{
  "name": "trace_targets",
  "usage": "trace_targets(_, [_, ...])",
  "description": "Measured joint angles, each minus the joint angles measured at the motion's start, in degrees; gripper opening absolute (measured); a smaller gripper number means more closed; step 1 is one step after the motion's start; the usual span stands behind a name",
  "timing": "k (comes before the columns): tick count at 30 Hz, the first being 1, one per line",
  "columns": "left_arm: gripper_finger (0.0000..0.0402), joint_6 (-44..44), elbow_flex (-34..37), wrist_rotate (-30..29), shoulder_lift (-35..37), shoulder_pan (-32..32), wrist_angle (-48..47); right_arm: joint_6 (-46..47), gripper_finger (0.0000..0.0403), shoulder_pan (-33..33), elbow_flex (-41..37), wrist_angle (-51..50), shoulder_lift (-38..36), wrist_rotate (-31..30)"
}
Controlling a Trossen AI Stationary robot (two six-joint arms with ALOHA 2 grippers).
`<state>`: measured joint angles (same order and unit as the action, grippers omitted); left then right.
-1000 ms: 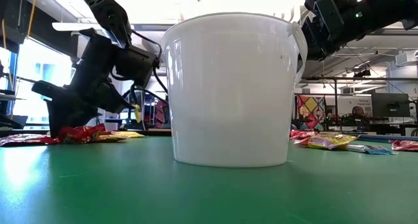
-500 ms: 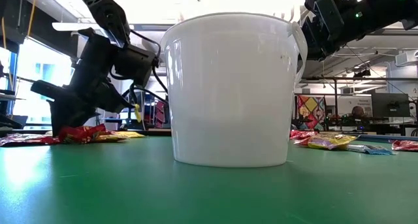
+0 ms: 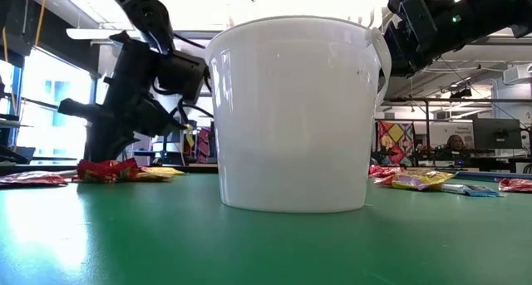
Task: Sort candy by brand, put in halloween buckets
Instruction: Put the white chocolate into the black bucket
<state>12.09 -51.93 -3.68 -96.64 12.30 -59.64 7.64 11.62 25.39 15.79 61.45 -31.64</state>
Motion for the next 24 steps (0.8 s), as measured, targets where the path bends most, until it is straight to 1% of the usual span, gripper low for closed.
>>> trace_targets(9, [0.0, 0.1, -4.13, 0.0, 0.56, 1.44, -5.99, -0.79, 0.0126, 0.0, 0.0, -0.01, 0.0, -0.09])
trace_targets(13, [0.0, -1.03, -7.01, 0.02, 1.18, 1.69, -8.44, -1.73, 0.0126, 0.0, 0.0, -0.02, -0.01, -0.09])
trace_targets(18, [0.0, -3.41, -12.27, 0.06, 1.44, 2.19, -10.05, -3.47, 0.0126, 0.0, 0.0, 1.04, -0.01, -0.09])
trace_targets(24, [0.0, -7.53, -20.24, 1.31, 1.44, 4.19, -10.09, -1.78, 0.0126, 0.0, 0.0, 1.38, -0.02, -0.09])
